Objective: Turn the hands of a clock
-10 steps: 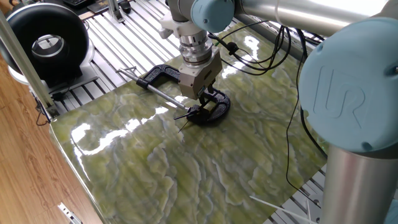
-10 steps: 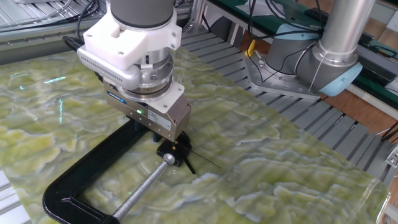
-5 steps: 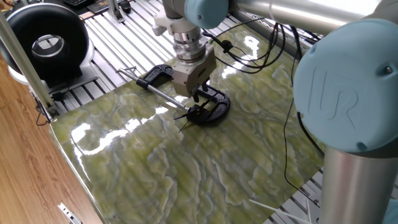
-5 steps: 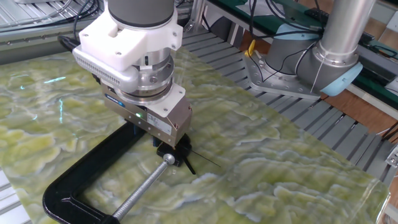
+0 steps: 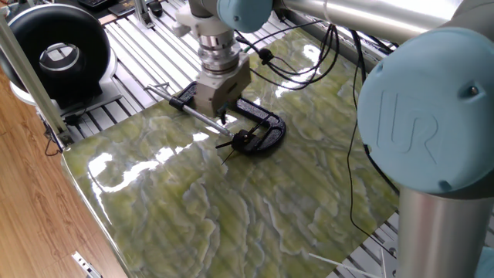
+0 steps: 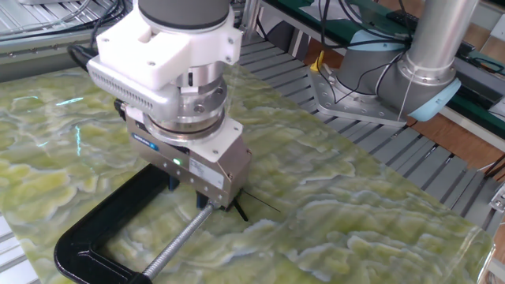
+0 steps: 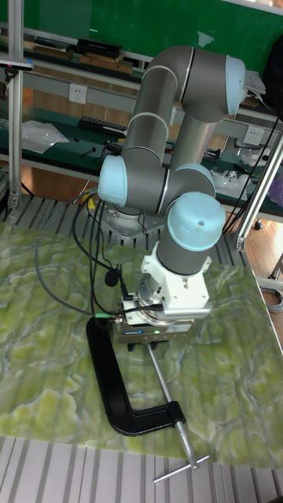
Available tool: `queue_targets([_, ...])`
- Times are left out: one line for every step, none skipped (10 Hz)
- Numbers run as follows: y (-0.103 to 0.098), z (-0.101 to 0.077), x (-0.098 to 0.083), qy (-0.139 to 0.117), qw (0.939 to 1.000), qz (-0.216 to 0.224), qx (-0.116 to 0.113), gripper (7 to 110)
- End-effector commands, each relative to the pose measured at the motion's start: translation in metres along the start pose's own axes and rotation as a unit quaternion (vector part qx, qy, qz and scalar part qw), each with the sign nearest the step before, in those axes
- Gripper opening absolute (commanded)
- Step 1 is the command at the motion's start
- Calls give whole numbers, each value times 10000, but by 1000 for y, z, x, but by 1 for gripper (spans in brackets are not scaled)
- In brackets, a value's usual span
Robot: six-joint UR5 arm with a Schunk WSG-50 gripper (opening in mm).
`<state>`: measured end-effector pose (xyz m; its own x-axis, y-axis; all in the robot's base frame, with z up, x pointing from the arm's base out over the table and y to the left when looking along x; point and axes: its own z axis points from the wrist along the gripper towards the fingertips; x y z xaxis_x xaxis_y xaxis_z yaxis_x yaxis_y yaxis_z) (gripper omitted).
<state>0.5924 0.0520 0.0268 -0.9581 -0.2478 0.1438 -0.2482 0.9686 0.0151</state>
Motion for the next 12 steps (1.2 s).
queue_targets([30,-15,-20,-300,9989,169,-332,44])
queue_targets([34,-21,-19,-259,9989,257,-304,44])
queue_targets([39,-26,-19,-231,9989,290,-287,44])
queue_targets([45,-29,-23,-285,9987,279,-314,22])
queue_targets([49,-32,-32,-454,9978,296,-371,22])
queue_targets([50,-34,-43,-672,9963,334,-412,22])
queue_targets([47,-37,-49,-832,9953,359,-355,22])
queue_targets([47,-41,-54,-957,9939,425,-334,22])
queue_targets([42,-44,-63,-1120,9916,595,-247,22])
queue_targets([39,-45,-63,-1133,9910,698,-170,7])
queue_targets([40,-48,-63,-1160,9906,697,-188,7])
queue_targets([46,-54,-65,-1199,9900,695,-275,7])
